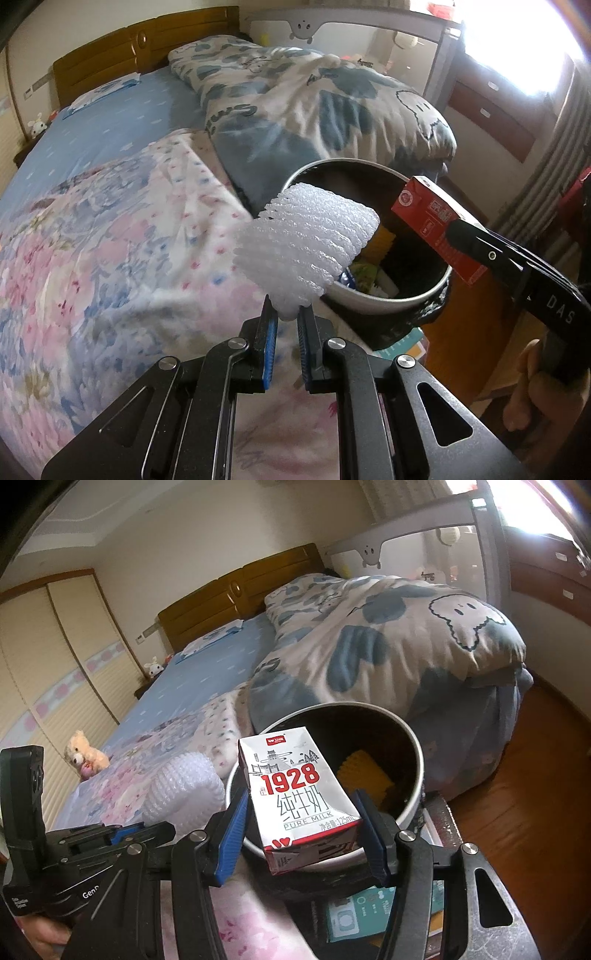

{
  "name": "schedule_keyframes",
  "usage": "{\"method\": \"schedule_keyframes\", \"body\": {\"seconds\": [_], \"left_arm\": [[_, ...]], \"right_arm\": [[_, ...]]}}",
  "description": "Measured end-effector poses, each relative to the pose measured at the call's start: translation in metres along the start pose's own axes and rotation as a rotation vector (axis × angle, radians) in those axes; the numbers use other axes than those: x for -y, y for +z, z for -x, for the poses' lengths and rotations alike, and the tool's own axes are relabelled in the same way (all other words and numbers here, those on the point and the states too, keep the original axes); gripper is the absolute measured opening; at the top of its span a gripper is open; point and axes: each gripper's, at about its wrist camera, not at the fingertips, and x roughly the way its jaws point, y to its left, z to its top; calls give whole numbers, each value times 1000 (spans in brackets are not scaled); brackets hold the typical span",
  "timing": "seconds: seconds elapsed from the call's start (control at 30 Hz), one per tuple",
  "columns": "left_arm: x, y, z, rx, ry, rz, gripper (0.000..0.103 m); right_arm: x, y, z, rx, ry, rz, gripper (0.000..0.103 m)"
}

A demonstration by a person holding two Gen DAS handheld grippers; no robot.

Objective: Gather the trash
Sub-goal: 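Carry the white foam net and milk carton over the bin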

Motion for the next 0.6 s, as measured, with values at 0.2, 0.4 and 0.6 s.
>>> {"method": "schedule_keyframes", "body": {"seconds": [0.2, 0.4, 0.6], "left_arm": [[11, 9, -10, -9, -3, -17, 10], [20, 15, -16, -11, -2, -35, 10], [26, 21, -22, -13, 3, -46, 10]], "right_arm": [[11, 4, -2, 3, -14, -11, 57], [20, 8, -5, 0, -27, -19, 57], [25, 14, -8, 1, -34, -25, 57]]}}
